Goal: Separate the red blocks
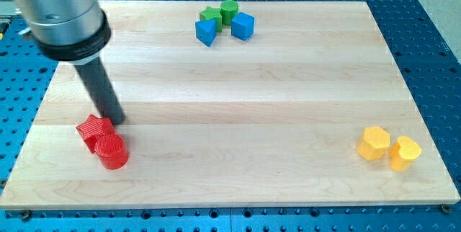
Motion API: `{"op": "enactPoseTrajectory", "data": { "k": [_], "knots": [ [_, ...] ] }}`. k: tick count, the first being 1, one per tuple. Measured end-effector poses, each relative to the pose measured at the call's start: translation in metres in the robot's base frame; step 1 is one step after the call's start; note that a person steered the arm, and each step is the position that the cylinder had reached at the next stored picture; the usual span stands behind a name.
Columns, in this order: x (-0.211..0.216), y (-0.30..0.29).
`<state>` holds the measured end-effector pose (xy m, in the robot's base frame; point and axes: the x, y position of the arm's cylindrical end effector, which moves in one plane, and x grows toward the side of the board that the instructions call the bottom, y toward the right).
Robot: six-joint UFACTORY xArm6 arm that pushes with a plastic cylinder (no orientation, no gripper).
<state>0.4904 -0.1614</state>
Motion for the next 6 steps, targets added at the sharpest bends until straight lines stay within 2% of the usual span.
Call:
{"op": "enactPoseTrajectory", "data": {
  "k": [1, 2, 5, 6],
  "knots": [
    [0.01, 0.034],
    [0.037, 0.0],
    [0.024, 0.013],
    [0.026, -0.016]
  ]
}}
